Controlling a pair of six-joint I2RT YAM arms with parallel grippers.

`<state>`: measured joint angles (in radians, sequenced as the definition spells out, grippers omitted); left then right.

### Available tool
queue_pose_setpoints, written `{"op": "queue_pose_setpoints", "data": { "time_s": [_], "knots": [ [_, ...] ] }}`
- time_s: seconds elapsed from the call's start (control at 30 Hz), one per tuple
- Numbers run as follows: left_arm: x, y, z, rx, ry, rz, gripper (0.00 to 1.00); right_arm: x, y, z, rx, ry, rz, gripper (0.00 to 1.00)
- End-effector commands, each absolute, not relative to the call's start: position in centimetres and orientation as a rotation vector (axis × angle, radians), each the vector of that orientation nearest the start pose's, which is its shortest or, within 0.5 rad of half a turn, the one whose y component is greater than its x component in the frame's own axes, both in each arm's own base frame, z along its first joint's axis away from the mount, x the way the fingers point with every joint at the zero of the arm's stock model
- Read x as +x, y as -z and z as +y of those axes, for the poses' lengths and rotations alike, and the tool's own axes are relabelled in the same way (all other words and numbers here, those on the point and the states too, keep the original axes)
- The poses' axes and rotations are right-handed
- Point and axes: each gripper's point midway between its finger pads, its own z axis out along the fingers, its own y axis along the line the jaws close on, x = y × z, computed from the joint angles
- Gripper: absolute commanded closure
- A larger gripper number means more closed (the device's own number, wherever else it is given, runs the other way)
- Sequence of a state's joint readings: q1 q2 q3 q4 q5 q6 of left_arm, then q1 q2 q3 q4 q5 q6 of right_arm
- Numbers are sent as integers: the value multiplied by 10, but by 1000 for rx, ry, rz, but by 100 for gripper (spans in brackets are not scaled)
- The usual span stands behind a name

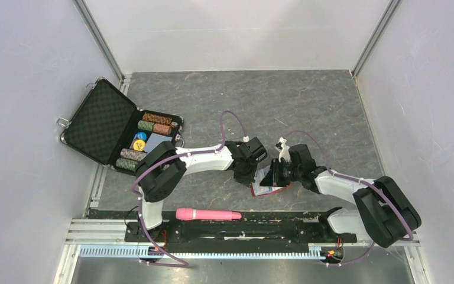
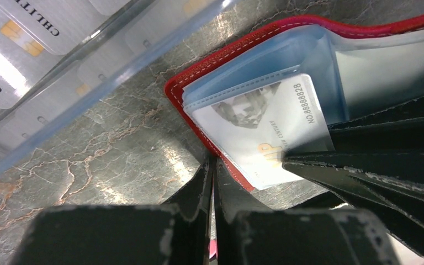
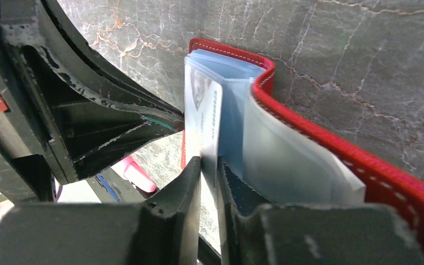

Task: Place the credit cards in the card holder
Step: Insert the credit card into the card holder.

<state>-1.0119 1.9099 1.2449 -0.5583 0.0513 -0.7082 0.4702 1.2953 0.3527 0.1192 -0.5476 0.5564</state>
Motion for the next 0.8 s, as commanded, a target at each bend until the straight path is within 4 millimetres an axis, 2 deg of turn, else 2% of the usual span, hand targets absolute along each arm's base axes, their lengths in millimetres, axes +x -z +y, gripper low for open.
{"op": "queue_pose_setpoints", "data": {
  "time_s": [0.0,0.1,0.33,0.5,0.7,0.77],
  "knots": [
    [188,-16,-348,481,374,2798,90,171,-22,208,-217,-1037,2581,74],
    [190,-27,-344,463,384,2771,86,171,-25,200,-209,-956,2594,55],
    [189,-47,-348,443,456,2740,84,166,-29,189,-198,-890,2596,27],
    [186,-57,-360,418,580,2714,79,163,-31,187,-210,-890,2585,16],
    [179,-66,-379,390,799,2694,66,165,-34,180,-221,-824,2588,14],
    [177,-70,-386,388,867,2684,61,166,-36,178,-230,-805,2582,2]
  ]
}}
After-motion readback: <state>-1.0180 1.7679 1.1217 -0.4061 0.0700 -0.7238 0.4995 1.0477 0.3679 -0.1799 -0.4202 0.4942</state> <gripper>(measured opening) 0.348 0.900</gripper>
